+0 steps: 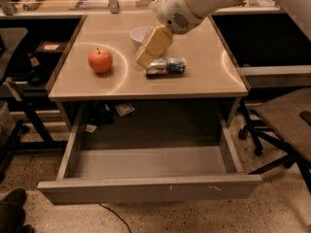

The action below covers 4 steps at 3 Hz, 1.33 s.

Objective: Place apple into top drawer

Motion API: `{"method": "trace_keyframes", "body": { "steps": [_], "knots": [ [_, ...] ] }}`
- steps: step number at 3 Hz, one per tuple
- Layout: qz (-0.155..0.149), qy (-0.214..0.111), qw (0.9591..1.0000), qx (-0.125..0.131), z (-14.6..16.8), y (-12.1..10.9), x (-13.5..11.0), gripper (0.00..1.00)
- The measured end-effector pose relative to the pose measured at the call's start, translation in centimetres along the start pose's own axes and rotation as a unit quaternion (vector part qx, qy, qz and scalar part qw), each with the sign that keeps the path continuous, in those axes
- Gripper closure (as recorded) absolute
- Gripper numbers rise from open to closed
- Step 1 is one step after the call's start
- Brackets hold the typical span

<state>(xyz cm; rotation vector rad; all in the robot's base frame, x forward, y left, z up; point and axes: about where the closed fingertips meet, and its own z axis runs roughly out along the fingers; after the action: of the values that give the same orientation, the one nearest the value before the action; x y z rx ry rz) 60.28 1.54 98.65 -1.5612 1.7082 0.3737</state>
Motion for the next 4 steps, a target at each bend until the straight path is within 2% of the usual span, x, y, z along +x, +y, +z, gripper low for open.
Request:
{"method": "trace_keyframes", "body": {
  "steps": [1,3,4],
  "knots": [
    [0.003,0.004,0.9992,-0.04,6.6,-1.1,-0.1,0.0],
    [0.001,0.009,0.999,-0.044,7.2,-1.0,-0.2,0.0],
    [0.014,0.0,0.9991,-0.039,9.5,-2.0,-0.8,0.0]
  ]
}}
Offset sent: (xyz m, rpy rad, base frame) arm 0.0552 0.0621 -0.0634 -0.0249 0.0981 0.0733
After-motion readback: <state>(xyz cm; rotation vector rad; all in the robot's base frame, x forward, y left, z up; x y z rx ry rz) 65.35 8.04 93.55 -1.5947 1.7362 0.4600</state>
